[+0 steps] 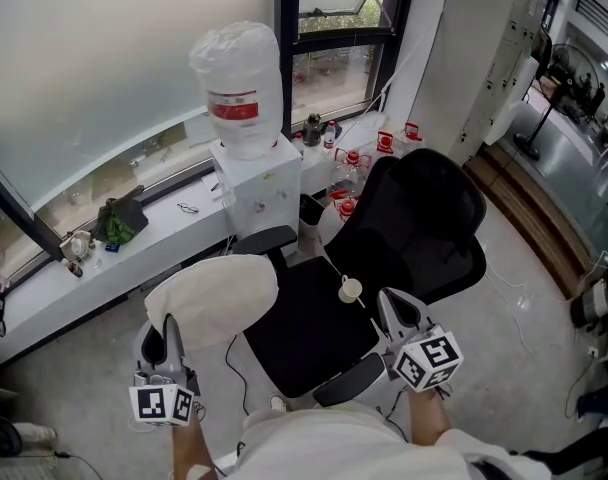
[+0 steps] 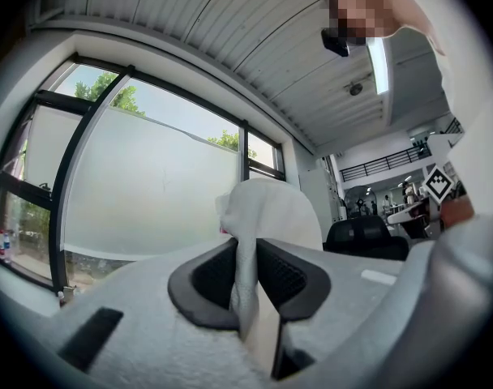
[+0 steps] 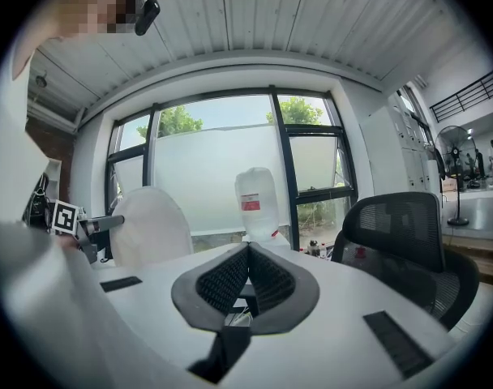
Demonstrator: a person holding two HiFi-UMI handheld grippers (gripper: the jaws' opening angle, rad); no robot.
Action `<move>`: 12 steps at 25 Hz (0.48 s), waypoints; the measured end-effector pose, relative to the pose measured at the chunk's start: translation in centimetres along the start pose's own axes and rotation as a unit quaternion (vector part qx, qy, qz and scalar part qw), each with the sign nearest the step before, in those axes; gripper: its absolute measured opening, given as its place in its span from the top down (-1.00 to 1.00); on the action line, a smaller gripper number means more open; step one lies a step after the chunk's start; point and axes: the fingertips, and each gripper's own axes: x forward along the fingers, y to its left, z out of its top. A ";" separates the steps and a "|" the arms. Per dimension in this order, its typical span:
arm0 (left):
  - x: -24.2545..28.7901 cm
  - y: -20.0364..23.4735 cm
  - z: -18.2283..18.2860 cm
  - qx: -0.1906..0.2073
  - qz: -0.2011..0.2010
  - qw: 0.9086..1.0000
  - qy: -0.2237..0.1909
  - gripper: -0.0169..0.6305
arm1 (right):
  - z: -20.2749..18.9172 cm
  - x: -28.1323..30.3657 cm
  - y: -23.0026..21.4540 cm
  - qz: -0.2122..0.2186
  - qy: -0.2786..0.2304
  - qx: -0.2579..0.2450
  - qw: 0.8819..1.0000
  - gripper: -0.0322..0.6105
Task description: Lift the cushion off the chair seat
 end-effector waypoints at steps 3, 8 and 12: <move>-0.1 0.0 -0.2 0.004 -0.011 1.000 -0.004 0.75 | 0.2 -0.3 0.3 0.000 -0.003 0.001 1.000 0.89; -0.2 0.1 0.1 -0.009 -0.015 1.000 -0.007 0.75 | 0.1 -0.5 1.3 -0.003 -0.004 -0.002 1.000 0.89; -0.6 0.4 0.0 -0.011 -0.022 1.000 -0.005 0.75 | 0.0 -0.9 2.2 -0.009 -0.006 -0.003 1.000 0.89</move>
